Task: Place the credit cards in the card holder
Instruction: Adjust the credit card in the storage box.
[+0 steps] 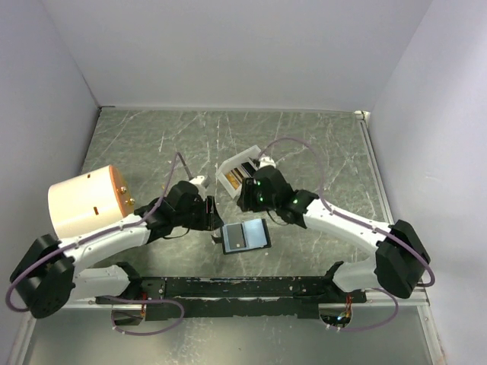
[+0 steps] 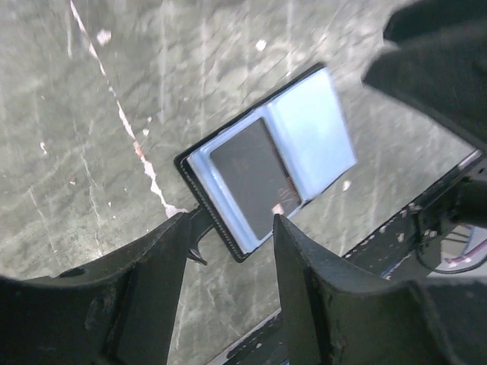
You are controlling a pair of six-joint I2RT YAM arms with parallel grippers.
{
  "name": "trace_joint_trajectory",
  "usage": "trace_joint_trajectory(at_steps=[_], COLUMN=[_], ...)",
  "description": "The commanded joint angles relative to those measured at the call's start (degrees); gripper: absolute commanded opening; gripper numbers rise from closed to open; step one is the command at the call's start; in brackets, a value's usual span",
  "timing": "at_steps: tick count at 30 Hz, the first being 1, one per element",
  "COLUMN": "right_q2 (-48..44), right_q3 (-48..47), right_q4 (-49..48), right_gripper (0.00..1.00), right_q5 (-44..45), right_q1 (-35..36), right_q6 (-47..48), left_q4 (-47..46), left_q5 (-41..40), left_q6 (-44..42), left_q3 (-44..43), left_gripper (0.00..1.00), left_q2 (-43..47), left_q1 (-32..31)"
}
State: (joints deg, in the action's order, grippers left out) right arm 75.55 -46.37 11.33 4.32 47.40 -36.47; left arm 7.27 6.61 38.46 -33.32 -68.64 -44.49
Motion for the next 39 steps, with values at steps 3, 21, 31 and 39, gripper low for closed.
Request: trace_joint_trajectory(at_steps=[3,21,31,39], right_q2=[5.57,37.77,45.51,47.57], right_q3=[-13.92,-46.52,-51.60,-51.42], right_q4=[8.10,17.25,19.32,18.47], right_gripper=[0.48,0.42,0.47,0.45], right_q5=[9.81,24.09,19.27,23.28], right_q1=[-3.91,-8.64,-8.55,-8.55], right_q6=[12.51,30.58,32.03,32.99], left_q4=[7.54,23.33,23.42,23.42], left_q5=[-6.04,-14.98,-16.37,-16.45], left_q6=[-4.75,-16.56,-16.24,-16.26], left_q3=[-6.04,-14.33,-13.78,-13.57], left_gripper=[0.63,0.77,0.77,0.77], left_q2=[9.07,27.06,30.53,31.27], left_q1=[-0.47,-0.42,-0.42,-0.40])
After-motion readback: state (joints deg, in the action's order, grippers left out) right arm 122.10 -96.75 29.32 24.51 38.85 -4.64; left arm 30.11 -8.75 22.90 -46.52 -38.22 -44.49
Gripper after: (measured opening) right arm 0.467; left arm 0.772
